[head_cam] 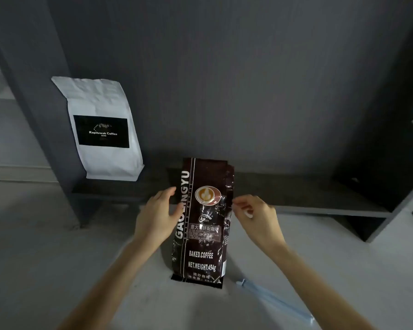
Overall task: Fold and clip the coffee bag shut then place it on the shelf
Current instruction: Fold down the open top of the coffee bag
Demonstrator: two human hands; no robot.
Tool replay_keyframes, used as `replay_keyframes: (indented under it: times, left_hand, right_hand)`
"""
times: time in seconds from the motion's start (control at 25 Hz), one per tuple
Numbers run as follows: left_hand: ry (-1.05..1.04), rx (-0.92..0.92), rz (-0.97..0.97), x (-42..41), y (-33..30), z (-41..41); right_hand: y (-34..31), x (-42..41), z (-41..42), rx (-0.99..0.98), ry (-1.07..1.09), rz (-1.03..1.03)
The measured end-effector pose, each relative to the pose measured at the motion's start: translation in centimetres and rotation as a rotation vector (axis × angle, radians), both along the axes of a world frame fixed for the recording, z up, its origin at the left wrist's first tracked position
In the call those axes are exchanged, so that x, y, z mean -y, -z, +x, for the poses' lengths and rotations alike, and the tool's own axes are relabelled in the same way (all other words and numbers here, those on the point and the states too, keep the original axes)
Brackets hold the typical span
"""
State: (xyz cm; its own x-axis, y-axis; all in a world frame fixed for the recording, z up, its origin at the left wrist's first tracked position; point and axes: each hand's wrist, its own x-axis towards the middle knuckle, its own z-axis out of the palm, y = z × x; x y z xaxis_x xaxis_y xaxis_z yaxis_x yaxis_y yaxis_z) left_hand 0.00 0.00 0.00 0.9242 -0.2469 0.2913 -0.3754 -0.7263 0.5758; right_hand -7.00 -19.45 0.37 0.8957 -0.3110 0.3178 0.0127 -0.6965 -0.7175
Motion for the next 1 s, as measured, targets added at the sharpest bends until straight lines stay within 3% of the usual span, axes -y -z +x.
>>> replay_keyframes:
  times: [0.32, 1.0]
  left_hand:
    - [0.021, -0.093, -0.111, 0.6, 1.1, -0.3]
    - [-0.062, -0.390, -0.793, 0.6, 2.0, -4.4]
  right_hand:
    - [1.2, -0.9, 0.5, -0.058, 0.021, 0.052]
    - [2.6, -4.3, -2.0, -0.057, 0.150, 0.480]
